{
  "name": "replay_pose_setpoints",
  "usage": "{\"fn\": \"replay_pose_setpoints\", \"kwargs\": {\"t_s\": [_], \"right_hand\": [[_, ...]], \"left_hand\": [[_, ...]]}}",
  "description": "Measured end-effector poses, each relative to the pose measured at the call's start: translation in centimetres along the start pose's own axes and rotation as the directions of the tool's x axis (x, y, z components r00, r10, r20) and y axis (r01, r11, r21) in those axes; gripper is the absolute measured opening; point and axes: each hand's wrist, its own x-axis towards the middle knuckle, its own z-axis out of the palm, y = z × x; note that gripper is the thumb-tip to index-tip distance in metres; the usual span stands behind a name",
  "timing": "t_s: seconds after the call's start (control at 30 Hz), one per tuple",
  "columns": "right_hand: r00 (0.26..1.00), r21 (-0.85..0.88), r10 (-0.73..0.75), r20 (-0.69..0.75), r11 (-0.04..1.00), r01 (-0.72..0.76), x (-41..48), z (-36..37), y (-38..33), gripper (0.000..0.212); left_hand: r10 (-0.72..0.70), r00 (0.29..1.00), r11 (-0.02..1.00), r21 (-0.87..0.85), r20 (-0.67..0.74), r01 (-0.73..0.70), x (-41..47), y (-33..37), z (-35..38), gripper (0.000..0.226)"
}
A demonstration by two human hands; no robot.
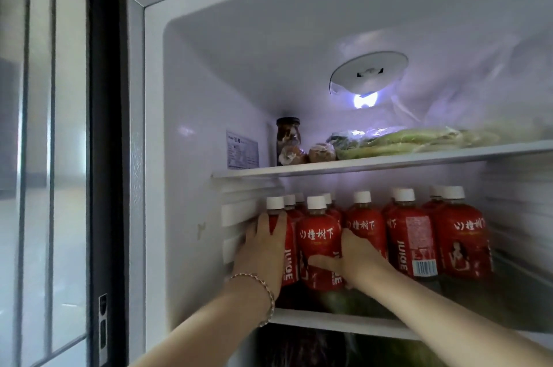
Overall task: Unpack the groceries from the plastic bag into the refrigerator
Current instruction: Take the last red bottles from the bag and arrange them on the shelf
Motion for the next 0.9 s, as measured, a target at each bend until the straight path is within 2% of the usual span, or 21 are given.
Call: {"fn": "replay_pose_setpoints", "kwargs": {"t_s": [0.07,0.17,0.23,0.3,0.37,0.43,0.5,0.57,0.63,0.73,0.83,0.9], "right_hand": [[1.0,-0.015,0.015,0.01,1.0,-0.015,-0.1,-0.1,-0.2,0.087],[0.999,-0.02,0.038,0.015,0.999,-0.038,-1.0,-0.4,-0.8,0.076],[1.0,-0.094,0.026,0.005,0.995,-0.025,-2.6,-0.3,-0.9,0.055],[1.0,-0.25,-0.004,0.001,0.968,0.004,-4.8,-0.5,-0.9,0.03],[0.999,-0.349,-0.048,-0.021,0.936,0.038,-7.8,-1.0,-1.1,0.016],[0.991,-0.344,-0.11,-0.081,0.936,0.076,-11.4,-1.6,-1.3,0.019],[0.968,-0.358,-0.19,-0.165,0.926,0.121,-15.9,-1.8,-1.8,0.022],[0.959,-0.417,-0.232,-0.161,0.897,0.147,-20.6,-1.0,-1.9,0.024],[0.985,-0.484,-0.159,-0.071,0.869,0.106,-25.5,0.2,-1.8,0.027],[0.996,-0.559,0.039,0.084,0.829,0.014,-32.5,1.7,-1.5,0.03],[0.946,-0.617,0.214,0.244,0.787,-0.019,-39.5,2.8,-0.3,0.032],[0.896,-0.643,0.335,0.291,0.762,-0.076,-44.0,2.8,0.7,0.033]], "left_hand": [[-0.013,1.0,0.998,-0.055,0.01,0.013,-0.1,-0.2,0.3,0.076],[-0.036,0.998,0.999,0.035,0.051,0.035,-0.8,0.4,-0.1,0.074],[-0.055,0.994,0.996,0.081,0.099,0.047,-1.5,1.0,-0.9,0.075],[-0.097,0.98,0.991,0.105,0.175,0.079,-2.5,1.2,-2.0,0.076],[-0.088,0.967,0.984,0.17,0.241,0.047,-4.3,1.4,-3.3,0.057],[-0.023,0.968,0.975,0.22,0.249,-0.033,-7.3,1.6,-4.6,0.036],[0.054,0.982,0.977,0.193,0.183,-0.09,-10.9,1.5,-6.3,0.029],[0.115,0.98,0.973,0.181,0.165,-0.145,-14.8,1.2,-7.8,0.025],[0.122,0.955,0.966,0.191,0.269,-0.177,-19.1,0.9,-8.7,0.026],[0.089,0.893,0.962,0.194,0.441,-0.192,-25.4,0.9,-8.8,0.03],[0.07,0.804,0.976,0.125,0.591,-0.177,-31.6,2.1,-8.7,0.033],[0.078,0.738,0.987,0.05,0.671,-0.15,-35.3,3.4,-9.0,0.03]]}}
